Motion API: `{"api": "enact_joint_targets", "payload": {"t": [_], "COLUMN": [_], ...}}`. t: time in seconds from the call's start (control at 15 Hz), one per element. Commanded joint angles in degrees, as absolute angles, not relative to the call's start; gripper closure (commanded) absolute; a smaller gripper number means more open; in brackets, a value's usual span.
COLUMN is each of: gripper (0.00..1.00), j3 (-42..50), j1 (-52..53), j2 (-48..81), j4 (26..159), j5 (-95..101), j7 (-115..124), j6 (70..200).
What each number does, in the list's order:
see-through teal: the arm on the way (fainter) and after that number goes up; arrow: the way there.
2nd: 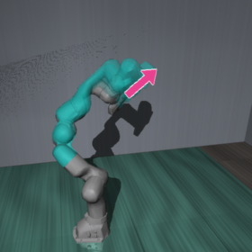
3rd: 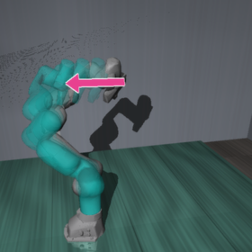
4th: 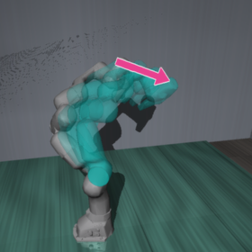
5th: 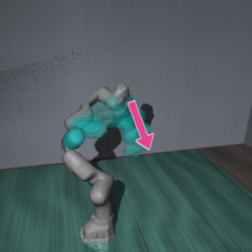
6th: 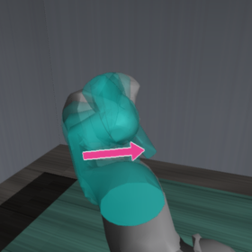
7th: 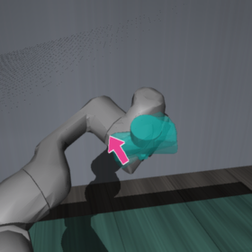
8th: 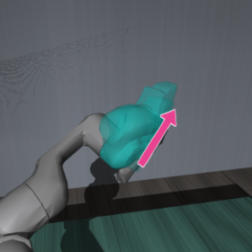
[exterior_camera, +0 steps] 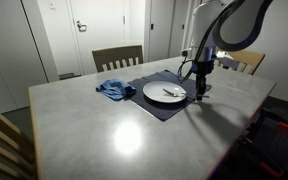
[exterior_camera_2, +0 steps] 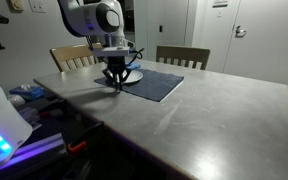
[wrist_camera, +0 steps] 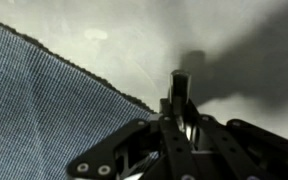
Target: Remove the fork from the plate and put it on the table
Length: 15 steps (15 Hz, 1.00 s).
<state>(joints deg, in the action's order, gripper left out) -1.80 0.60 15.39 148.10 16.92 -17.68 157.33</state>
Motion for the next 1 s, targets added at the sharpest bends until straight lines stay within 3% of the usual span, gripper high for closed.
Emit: {"api": "enact_joint_targets", "payload": {"t": [0.0,0.47,0.93], "gripper": [0.96,0.96,0.96], "j3": [-1.18,-2.37,-5.37], "j1": [-1.95,-7.47,-14.06], "j2": [13.21,13.2,12.69], "j4": [151.27,152.94,151.96], "j5": [13.98,6.1,-4.24], "j7": [-18.16,-19.6,-23.81], "j6": [160.41,167.22,166.0]}}
